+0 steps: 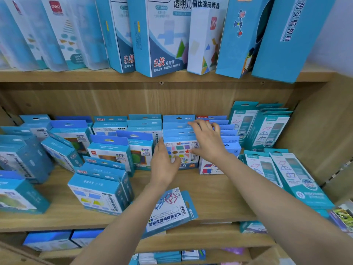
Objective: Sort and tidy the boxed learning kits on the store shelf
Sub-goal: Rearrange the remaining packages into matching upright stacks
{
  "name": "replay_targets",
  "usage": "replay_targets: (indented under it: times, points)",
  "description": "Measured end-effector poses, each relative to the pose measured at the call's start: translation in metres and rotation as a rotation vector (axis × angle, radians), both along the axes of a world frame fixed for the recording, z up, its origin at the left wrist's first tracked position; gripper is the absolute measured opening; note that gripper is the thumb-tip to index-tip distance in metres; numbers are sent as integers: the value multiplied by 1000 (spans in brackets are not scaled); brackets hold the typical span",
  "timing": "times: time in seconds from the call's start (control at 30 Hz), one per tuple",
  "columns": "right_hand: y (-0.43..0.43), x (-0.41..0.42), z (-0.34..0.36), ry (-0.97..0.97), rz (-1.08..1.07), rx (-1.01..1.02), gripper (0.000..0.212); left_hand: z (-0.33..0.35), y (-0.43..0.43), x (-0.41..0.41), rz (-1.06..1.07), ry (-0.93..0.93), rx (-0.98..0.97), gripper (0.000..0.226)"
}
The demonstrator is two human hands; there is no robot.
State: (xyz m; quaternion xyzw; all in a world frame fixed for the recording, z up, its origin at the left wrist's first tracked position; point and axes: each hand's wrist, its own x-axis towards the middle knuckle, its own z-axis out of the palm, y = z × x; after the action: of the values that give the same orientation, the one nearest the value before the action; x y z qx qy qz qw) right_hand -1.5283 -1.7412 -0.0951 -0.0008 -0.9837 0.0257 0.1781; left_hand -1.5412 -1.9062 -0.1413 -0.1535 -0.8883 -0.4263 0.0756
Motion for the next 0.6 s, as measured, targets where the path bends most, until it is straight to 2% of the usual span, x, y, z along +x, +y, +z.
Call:
replay_targets:
  times: [0.3, 0.43, 0.53, 0.6]
  points:
    - [-1, -14, -1, 71, -70, 66, 69, -4, 0, -13, -53, 0, 32, 72]
    - [-5, -18, -1, 47, -120, 63, 69, -3, 2, -16, -10, 43, -56, 79]
    - [-7, -20, 4, 15, -92, 47, 78, -3, 6, -14, -9, 18, -37, 80]
    - [-7, -21, 6, -12, -53, 77, 76, -4, 7, -15, -24, 8, -25, 81]
